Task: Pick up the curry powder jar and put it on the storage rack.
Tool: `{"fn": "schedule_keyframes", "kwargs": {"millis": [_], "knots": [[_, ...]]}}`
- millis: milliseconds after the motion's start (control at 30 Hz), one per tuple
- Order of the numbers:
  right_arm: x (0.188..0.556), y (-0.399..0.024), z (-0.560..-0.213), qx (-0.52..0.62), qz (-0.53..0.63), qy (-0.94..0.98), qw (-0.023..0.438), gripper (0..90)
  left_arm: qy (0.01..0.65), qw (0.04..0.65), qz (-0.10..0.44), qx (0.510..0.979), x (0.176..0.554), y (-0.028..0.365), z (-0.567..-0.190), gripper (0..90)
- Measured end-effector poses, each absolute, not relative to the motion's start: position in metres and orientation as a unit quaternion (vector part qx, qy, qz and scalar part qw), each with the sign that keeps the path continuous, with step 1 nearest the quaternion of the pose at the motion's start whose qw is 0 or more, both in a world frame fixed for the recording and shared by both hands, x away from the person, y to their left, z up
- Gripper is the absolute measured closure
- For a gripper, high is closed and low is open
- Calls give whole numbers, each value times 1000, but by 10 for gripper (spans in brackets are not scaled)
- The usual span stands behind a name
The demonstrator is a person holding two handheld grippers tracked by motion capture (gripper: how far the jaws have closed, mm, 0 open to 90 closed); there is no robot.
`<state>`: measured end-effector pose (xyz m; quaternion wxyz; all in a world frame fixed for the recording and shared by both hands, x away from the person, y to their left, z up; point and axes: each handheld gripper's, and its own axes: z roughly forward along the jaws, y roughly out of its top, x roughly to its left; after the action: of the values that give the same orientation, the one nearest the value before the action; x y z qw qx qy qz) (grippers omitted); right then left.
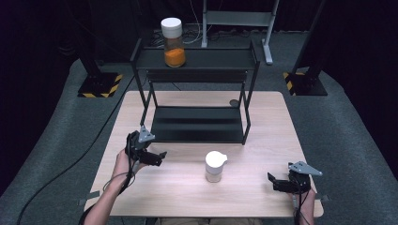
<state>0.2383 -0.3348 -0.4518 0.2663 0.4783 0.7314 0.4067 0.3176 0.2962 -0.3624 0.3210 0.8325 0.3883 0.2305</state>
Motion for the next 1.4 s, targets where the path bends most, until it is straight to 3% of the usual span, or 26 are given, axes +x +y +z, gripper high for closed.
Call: {"fn": "schedule_keyframes", "kwargs": {"millis": [267, 700, 1400], "knots": [[239, -334, -452, 478, 405, 732, 267, 0, 419, 330, 211, 820, 304, 309, -398, 1], [239, -333, -451, 479, 402, 733, 268, 0, 450, 345, 194, 800, 294, 321, -425, 1], [236, -331, -452, 478, 401, 731, 276, 0, 460, 342, 193, 797, 288, 323, -441, 0]]}}
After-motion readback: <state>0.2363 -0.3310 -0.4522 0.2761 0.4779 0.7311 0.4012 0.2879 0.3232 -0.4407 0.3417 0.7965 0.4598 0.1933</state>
